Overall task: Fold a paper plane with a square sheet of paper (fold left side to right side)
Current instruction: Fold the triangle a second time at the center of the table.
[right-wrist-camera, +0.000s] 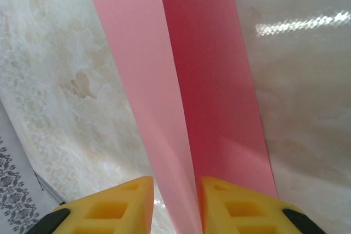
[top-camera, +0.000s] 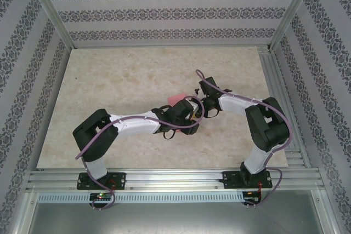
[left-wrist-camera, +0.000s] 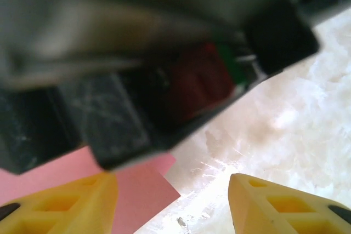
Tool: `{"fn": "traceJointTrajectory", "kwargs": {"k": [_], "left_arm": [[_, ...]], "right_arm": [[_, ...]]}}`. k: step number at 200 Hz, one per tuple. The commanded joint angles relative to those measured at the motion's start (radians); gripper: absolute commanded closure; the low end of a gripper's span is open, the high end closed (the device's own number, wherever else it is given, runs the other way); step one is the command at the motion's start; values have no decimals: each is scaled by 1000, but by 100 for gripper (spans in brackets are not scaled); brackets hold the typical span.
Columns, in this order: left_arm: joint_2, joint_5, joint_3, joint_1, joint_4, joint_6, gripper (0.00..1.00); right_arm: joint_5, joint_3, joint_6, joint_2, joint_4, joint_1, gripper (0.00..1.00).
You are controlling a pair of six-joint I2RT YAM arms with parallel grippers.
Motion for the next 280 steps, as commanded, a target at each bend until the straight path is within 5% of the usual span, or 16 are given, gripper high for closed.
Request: {"fn": "traceJointTrajectory", "kwargs": {"k": [1, 37, 87, 148, 280], "left_arm": [[21, -62, 29, -15, -56, 7, 44], [32, -83, 24, -18, -47, -5, 49], [23, -85, 12, -20, -25, -16, 80], [-6, -80, -4, -18, -15, -20, 100], [-136, 59, -190, 86, 174, -107, 100]], "right_arm": [[-14, 11, -4, 8, 2, -8, 72], [-19, 4, 10, 5, 15, -9, 72], [-13, -4, 18, -7, 11, -7, 72], [-11, -3, 18, -6, 10, -8, 72], [42, -54, 7, -123, 11, -59, 53]]}}
